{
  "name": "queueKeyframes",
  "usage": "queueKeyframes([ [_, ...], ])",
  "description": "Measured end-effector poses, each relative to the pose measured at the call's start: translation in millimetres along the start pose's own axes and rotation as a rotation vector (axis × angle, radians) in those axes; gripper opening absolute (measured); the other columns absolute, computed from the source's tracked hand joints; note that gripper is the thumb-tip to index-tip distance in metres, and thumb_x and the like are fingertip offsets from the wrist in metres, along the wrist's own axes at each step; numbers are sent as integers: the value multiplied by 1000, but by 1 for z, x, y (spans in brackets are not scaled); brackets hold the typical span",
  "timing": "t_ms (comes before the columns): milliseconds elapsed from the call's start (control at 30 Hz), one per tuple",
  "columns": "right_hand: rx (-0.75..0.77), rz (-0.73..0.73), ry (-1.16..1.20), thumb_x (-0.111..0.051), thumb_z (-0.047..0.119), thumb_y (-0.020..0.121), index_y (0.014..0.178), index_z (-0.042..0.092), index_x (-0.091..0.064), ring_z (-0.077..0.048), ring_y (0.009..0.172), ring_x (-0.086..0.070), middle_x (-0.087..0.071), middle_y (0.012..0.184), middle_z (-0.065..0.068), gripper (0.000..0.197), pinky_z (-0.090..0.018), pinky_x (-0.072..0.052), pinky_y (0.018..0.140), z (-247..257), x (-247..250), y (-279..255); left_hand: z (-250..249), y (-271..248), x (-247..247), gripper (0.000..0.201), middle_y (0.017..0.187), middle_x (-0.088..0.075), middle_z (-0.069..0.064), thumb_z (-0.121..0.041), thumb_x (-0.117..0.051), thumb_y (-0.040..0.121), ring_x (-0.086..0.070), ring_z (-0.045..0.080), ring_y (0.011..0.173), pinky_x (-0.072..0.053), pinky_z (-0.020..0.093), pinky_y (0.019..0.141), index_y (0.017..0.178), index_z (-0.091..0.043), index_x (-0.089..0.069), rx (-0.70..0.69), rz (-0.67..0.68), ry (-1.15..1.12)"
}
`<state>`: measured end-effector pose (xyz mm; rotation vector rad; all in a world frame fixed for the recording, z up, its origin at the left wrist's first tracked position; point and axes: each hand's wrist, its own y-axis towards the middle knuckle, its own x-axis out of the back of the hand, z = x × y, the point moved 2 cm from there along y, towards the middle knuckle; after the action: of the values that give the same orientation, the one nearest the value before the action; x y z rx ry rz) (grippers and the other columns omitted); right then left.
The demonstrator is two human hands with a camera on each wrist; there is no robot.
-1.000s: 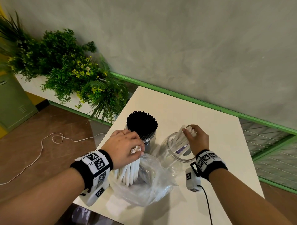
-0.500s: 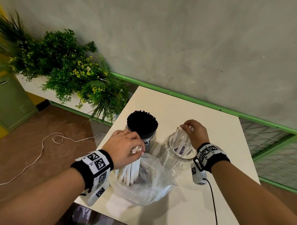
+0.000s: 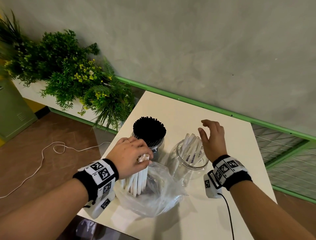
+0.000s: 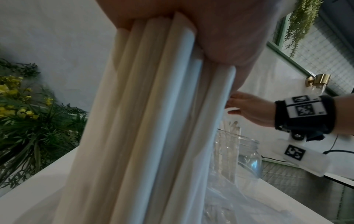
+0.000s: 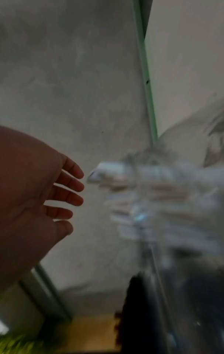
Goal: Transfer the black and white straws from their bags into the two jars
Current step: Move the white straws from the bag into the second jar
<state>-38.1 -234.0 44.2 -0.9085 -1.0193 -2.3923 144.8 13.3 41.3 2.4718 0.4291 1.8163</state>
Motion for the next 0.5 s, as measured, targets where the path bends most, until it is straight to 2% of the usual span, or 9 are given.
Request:
queueKeyframes([
  [67,74,-42,67,-54,23,95,120,11,-56,-16,105,-45,-54,112,1,28,-23,-34,90,29,5,-11,1,0,3,41,100,-55,-19,-69,-39,81,-51,10,94,-41,39,88,105,-44,-59,3,14,26],
  [100,116,-18,113,-53,27,94,119,12,-56,-14,104,-47,-53,112,4,29,-24,-37,90,45,4,-19,1,-2,5,47,102,-55,-18,-74,-39,78,-51,11,96,-41,39,89,110,-44,-57,9,5,51],
  [167,170,147,232,-52,32,93,119,14,-56,-13,105,-52,-54,112,4,32,-26,-43,89,75,-5,-39,4,-6,9,60,110,-55,-14,-79,-40,74,-52,15,100,-39,41,89,118,-41,-54,39,-24,120],
  [267,104,492,383,-61,28,89,131,21,-46,-5,111,-51,-51,121,5,46,-17,-43,91,104,-35,-69,12,-15,11,65,122,-53,-10,-72,-44,74,-50,20,108,-43,41,86,129,-37,-45,92,10,140],
  [333,19,625,491,-69,18,85,141,19,-36,0,114,-50,-48,130,3,65,-14,-41,94,109,-58,-82,17,-19,9,62,124,-51,-9,-65,-45,76,-48,20,108,-42,36,87,130,-35,-43,98,34,73],
  [400,-58,675,568,-71,15,84,143,21,-32,0,116,-50,-49,133,4,71,-20,-44,96,113,-76,-87,20,-21,8,58,123,-52,-9,-60,-44,77,-47,18,106,-39,31,91,129,-32,-47,84,23,5],
  [500,-79,673,671,-67,14,88,132,29,-43,-2,114,-55,-58,122,14,52,-23,-46,96,121,-88,-89,22,-25,7,52,119,-54,-11,-52,-45,78,-47,15,104,-39,30,92,126,-31,-52,77,-27,-59],
])
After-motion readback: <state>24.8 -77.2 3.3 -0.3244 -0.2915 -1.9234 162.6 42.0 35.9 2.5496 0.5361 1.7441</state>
